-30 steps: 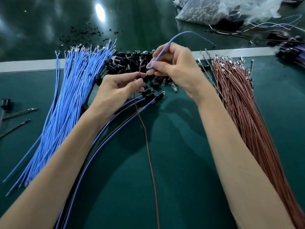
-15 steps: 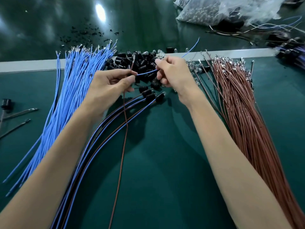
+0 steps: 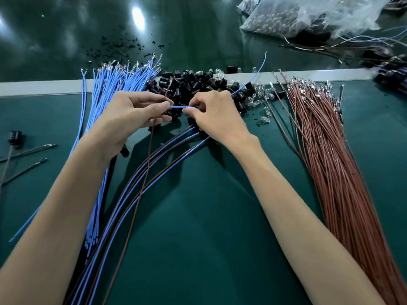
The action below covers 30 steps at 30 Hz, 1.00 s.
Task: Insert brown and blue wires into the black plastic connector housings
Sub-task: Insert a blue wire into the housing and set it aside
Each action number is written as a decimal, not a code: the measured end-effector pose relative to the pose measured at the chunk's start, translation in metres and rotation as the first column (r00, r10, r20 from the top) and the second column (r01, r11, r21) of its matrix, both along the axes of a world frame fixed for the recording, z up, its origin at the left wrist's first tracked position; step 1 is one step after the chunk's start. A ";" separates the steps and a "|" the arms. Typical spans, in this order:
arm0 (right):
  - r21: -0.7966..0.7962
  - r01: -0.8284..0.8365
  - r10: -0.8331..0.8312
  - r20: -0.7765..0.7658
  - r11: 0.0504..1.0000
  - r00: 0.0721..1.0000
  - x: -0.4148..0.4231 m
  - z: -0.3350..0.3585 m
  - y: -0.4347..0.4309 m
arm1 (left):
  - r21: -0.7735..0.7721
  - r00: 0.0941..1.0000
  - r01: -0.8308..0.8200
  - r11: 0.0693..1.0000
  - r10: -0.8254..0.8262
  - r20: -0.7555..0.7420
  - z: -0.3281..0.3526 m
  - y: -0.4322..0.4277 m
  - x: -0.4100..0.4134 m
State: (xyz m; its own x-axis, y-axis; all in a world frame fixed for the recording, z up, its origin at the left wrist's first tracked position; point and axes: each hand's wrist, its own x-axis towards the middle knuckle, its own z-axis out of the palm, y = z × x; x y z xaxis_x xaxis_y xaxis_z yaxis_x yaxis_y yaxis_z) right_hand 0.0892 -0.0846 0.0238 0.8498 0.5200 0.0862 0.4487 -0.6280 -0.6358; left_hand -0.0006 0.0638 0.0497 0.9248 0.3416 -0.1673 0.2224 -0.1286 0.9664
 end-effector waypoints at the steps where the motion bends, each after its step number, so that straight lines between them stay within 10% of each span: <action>1: 0.000 -0.006 0.006 -0.011 1.000 1.000 0.001 0.001 -0.001 | -0.010 1.000 0.017 1.000 -0.017 -0.007 0.001 0.000 -0.001; 8: 0.234 0.068 -0.024 -0.186 0.970 0.982 0.000 0.005 -0.008 | -0.005 0.998 0.060 0.998 -0.060 0.009 0.001 -0.008 -0.001; 18: 0.651 0.540 0.011 -0.644 0.534 0.765 -0.006 0.001 0.000 | -0.207 1.000 -0.009 0.978 0.007 -0.008 -0.006 -0.036 0.005; 30: 0.682 0.306 0.145 -0.519 0.664 0.842 0.001 0.013 -0.017 | -0.325 0.997 -0.029 0.945 0.052 0.063 -0.016 -0.035 0.006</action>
